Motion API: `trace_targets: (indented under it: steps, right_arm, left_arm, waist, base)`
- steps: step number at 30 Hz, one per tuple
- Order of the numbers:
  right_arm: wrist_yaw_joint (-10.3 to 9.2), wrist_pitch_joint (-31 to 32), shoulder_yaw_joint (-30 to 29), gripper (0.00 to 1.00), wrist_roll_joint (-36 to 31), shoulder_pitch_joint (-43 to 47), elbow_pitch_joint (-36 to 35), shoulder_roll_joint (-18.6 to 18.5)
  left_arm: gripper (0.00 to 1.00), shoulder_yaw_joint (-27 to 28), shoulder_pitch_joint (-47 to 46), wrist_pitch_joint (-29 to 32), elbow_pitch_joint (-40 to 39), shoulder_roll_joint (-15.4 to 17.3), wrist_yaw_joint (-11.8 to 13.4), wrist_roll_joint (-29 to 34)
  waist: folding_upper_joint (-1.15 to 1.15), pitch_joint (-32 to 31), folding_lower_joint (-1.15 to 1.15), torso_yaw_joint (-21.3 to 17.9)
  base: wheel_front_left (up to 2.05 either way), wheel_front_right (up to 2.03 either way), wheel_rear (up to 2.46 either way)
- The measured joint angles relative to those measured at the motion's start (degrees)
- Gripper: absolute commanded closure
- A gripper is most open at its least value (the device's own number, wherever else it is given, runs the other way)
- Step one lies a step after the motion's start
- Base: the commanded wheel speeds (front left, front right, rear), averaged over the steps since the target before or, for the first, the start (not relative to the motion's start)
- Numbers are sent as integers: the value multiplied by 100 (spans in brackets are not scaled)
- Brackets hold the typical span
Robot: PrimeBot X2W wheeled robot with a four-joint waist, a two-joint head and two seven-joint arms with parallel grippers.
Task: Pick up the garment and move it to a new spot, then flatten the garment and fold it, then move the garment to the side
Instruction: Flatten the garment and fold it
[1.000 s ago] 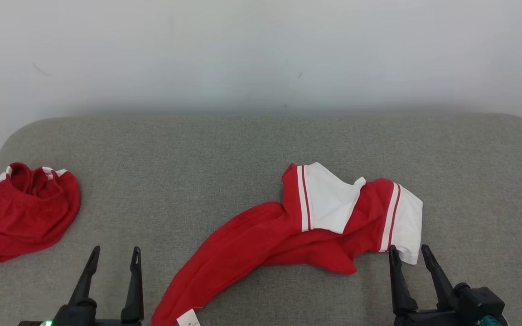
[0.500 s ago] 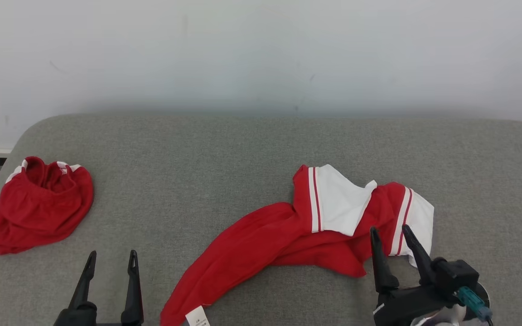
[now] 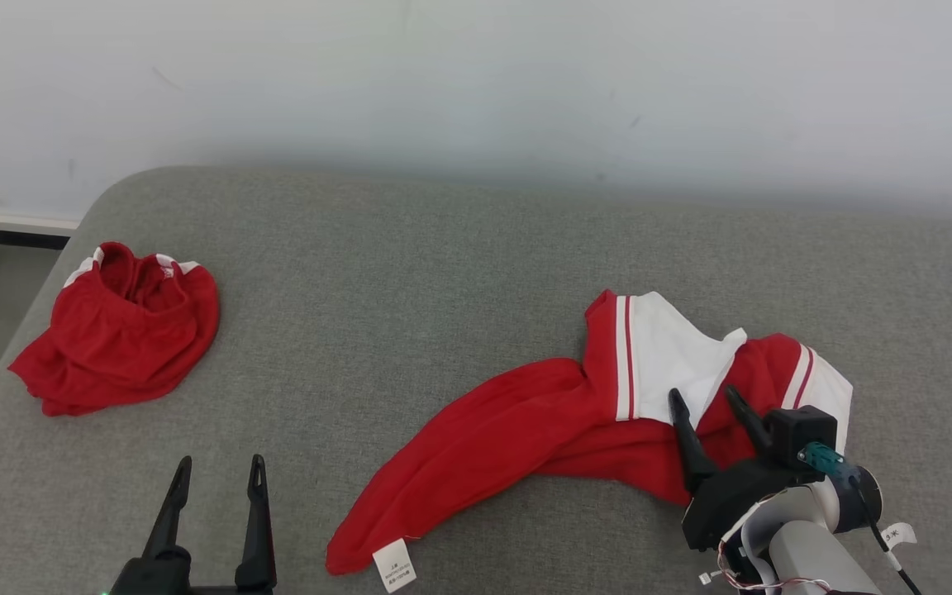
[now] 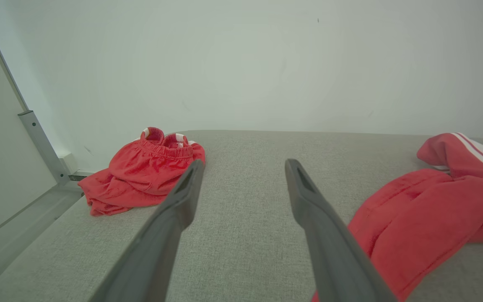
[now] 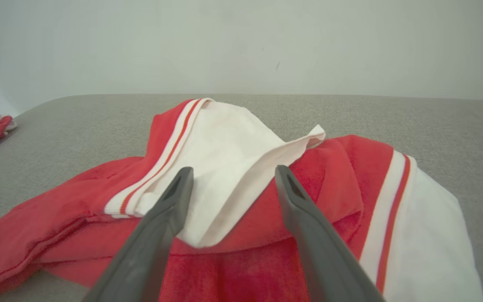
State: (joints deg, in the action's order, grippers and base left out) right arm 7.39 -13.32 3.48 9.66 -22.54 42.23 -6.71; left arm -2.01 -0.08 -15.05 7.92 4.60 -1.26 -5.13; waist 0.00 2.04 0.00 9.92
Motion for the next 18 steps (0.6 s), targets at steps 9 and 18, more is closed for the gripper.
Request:
trace_targets:
  steps: [9, 18]
  right_arm:
    - [0, -66, 120, 100, 147, -392, 895, -3]
    - [1, -179, 4, 100, 399, -171, -87, -54]
  left_arm:
    - [0, 57, -30, 0, 88, -55, -34, 9]
    - [0, 114, 49, 0, 196, -85, -125, 16]
  waist:
    - [0, 66, 0, 108]
    - [0, -77, 0, -167]
  base:
    - [0, 0, 0]
    - [0, 0, 0]
